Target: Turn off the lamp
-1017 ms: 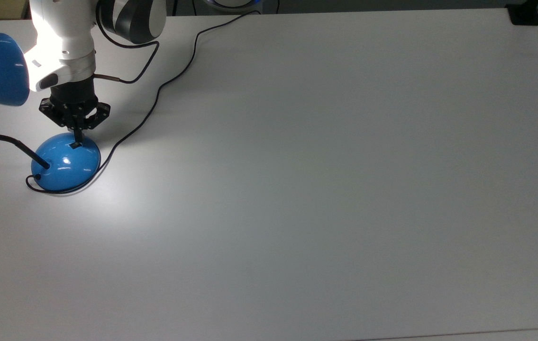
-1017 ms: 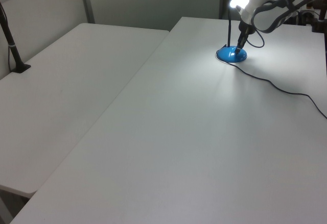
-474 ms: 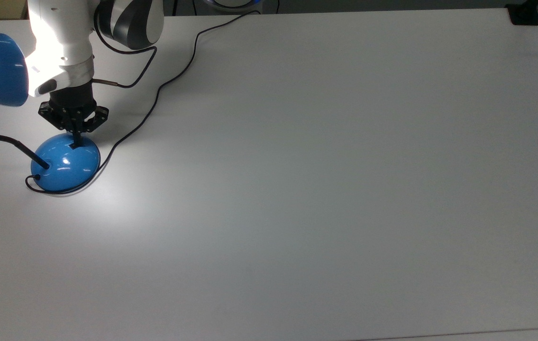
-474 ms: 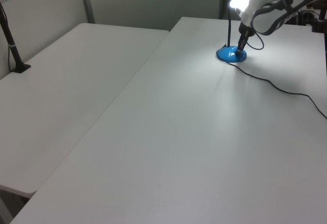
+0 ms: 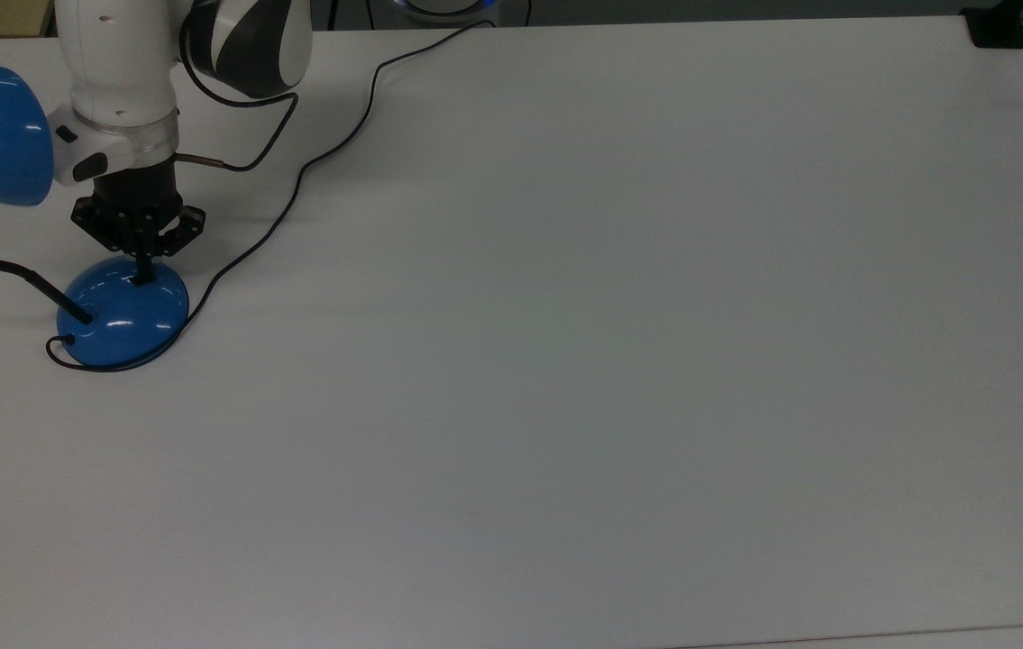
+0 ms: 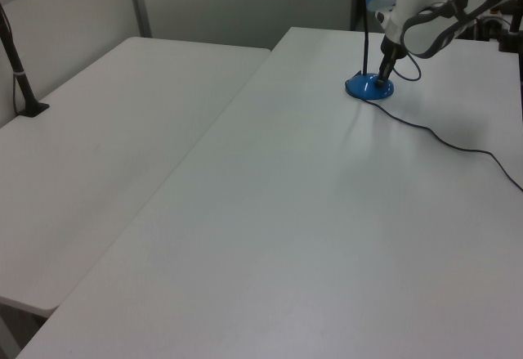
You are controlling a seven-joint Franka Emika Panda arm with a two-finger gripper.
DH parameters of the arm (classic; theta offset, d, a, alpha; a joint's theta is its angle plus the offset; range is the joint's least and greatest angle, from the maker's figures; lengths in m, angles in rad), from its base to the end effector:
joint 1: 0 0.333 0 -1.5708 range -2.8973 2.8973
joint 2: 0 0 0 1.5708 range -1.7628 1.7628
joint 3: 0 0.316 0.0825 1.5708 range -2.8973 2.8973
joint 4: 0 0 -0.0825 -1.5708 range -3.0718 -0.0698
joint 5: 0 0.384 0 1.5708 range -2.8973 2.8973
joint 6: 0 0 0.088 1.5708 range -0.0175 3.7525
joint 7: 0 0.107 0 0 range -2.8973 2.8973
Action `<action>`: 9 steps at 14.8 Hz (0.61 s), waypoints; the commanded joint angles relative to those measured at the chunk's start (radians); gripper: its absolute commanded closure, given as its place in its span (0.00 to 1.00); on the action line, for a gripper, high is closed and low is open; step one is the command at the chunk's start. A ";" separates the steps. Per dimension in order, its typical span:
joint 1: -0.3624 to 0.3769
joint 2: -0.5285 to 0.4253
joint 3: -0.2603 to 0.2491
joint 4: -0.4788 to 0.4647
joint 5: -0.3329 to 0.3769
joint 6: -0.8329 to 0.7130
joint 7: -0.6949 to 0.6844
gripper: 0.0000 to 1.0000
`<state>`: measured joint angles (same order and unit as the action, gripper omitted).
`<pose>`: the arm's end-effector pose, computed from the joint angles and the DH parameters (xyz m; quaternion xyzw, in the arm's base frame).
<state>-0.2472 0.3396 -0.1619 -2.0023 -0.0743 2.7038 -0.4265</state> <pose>0.5868 -0.2456 0.3285 0.9811 0.0481 0.1465 0.1166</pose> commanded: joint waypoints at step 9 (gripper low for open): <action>0.019 -0.102 -0.002 0.007 -0.012 -0.295 -0.035 1.00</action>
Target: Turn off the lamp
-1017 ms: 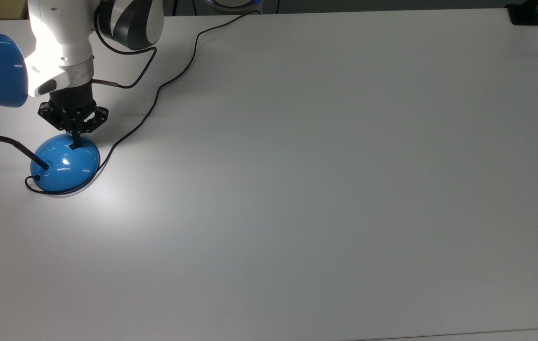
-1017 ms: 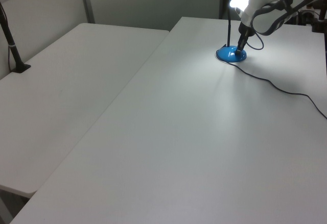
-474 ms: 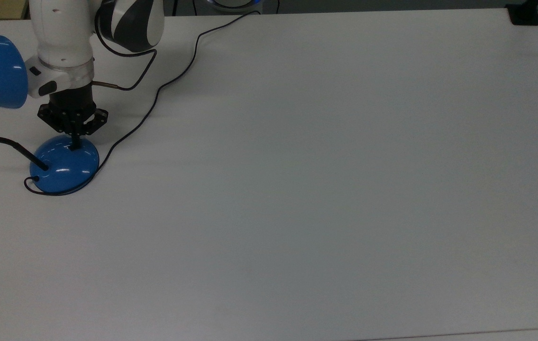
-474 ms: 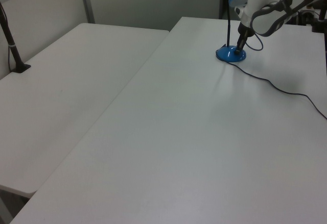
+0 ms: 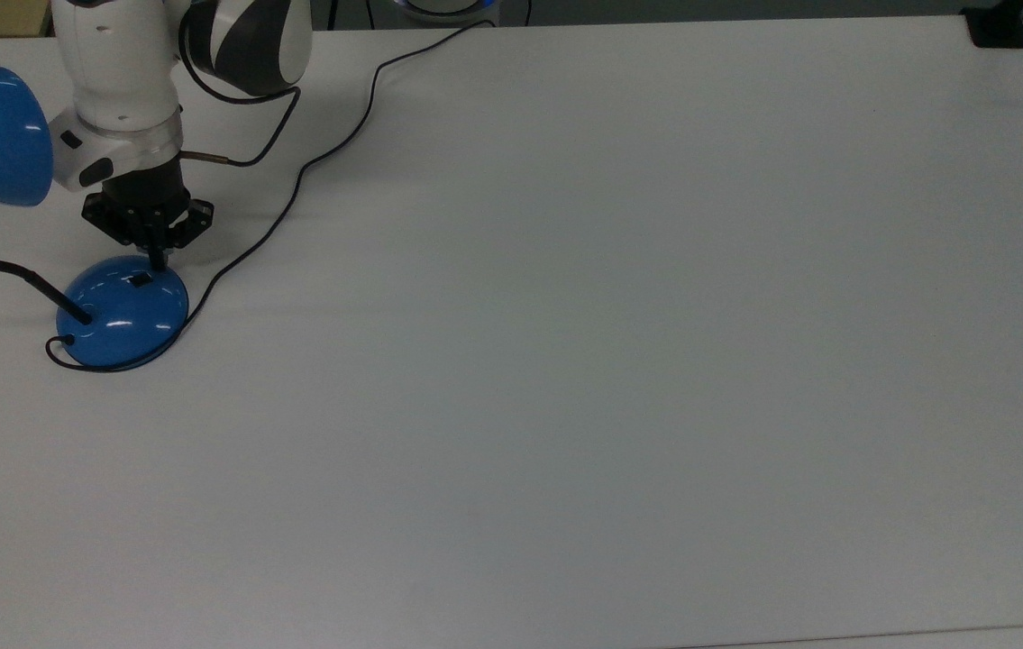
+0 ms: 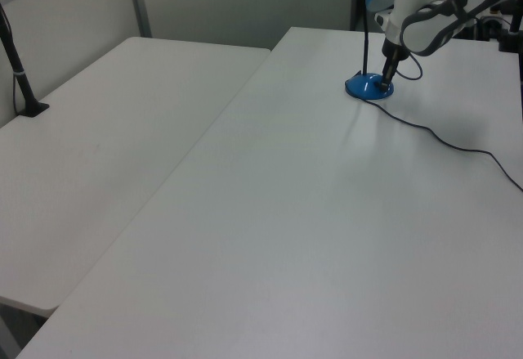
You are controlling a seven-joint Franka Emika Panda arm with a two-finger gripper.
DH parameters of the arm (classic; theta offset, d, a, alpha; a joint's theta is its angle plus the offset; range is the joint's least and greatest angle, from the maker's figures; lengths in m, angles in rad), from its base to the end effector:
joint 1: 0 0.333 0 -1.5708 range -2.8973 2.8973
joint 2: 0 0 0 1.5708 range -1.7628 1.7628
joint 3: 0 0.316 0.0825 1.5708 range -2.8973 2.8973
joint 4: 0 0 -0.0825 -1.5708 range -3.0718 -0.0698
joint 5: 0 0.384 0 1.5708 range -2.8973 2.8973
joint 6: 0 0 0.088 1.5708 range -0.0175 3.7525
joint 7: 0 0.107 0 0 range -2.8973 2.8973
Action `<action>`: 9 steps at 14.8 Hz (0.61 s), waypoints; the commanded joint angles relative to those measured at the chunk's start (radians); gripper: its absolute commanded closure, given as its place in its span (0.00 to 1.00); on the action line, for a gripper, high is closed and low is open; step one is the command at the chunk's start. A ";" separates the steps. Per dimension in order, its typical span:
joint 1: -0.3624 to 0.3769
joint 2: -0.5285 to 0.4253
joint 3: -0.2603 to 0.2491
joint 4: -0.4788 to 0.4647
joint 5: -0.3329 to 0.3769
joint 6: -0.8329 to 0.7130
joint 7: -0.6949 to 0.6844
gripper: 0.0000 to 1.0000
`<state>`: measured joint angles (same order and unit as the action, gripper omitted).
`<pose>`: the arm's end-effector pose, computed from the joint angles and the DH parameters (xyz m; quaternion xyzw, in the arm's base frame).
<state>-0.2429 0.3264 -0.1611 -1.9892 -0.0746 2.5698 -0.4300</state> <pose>0.5815 -0.2419 0.3272 0.9894 0.0488 0.0972 0.0967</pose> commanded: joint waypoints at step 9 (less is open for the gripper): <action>0.109 -0.158 0.078 0.203 0.001 -0.727 0.110 0.00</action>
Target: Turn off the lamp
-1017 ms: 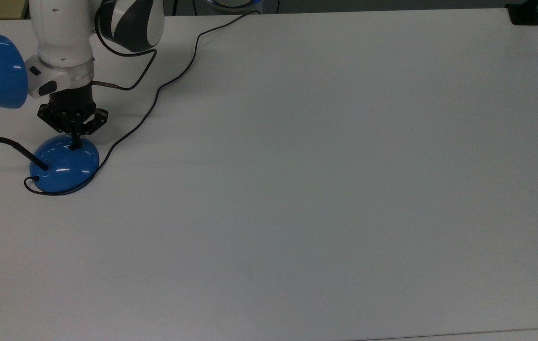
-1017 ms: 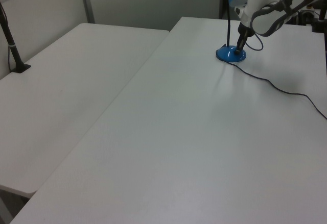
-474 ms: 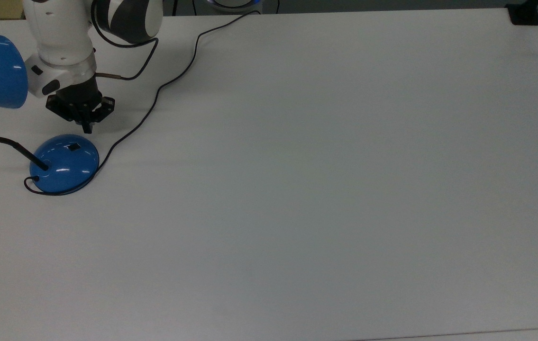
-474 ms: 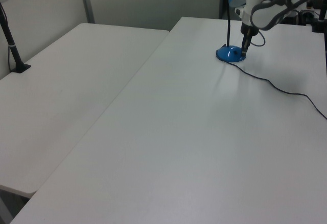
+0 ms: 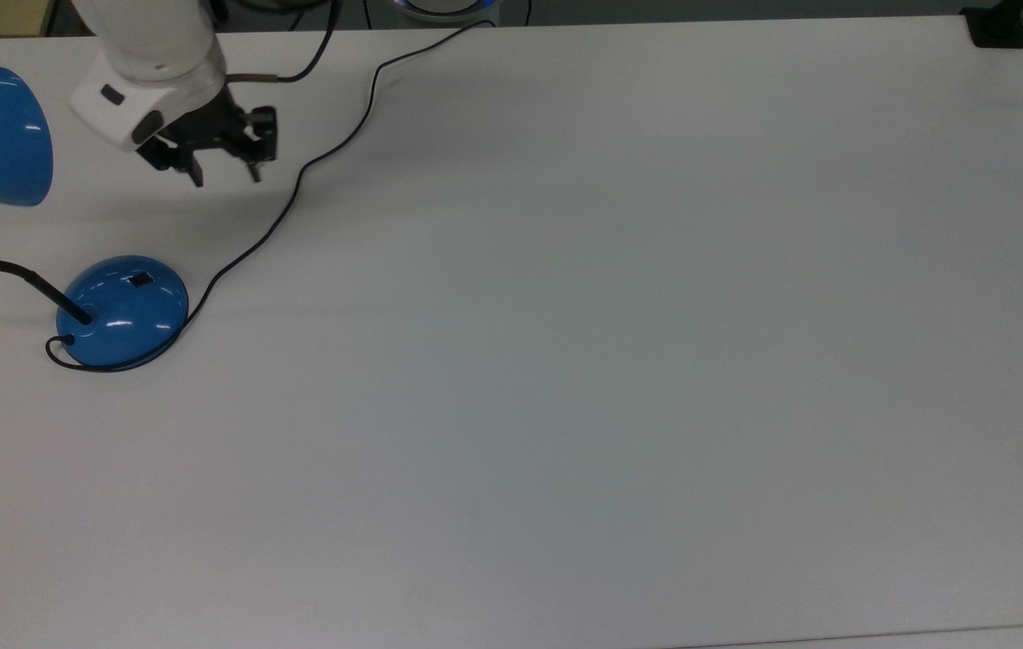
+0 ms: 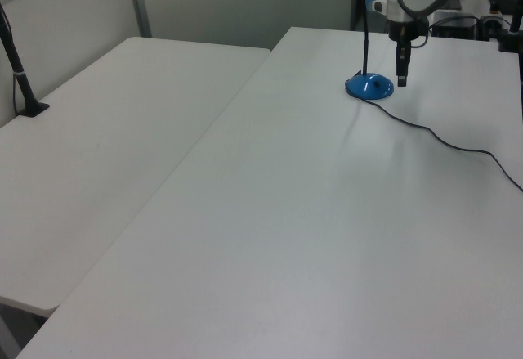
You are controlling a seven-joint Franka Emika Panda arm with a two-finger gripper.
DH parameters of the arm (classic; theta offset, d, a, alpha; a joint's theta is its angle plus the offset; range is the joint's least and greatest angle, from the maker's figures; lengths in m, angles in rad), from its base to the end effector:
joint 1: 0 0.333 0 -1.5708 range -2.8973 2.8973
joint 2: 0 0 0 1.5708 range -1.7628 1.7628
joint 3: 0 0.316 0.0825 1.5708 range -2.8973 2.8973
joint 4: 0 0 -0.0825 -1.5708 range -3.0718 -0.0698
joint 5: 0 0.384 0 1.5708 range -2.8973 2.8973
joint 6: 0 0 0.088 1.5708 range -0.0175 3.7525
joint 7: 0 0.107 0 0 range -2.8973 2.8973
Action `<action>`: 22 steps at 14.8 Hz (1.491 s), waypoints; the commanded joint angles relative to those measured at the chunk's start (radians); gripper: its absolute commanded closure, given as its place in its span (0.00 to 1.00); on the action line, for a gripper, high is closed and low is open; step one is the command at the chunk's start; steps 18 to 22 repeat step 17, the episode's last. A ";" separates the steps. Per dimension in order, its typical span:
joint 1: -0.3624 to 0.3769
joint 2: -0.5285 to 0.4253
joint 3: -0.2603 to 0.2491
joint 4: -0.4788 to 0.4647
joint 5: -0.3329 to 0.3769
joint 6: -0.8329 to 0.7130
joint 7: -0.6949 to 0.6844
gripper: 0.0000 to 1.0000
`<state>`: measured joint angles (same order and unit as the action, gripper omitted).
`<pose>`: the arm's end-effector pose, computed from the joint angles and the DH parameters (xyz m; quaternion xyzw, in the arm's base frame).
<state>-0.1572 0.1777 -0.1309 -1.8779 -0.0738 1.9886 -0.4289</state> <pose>0.5709 -0.1708 0.4119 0.9947 0.0869 -0.0465 0.0304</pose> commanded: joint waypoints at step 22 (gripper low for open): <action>0.128 -0.139 0.083 0.203 0.164 -0.197 0.340 0.00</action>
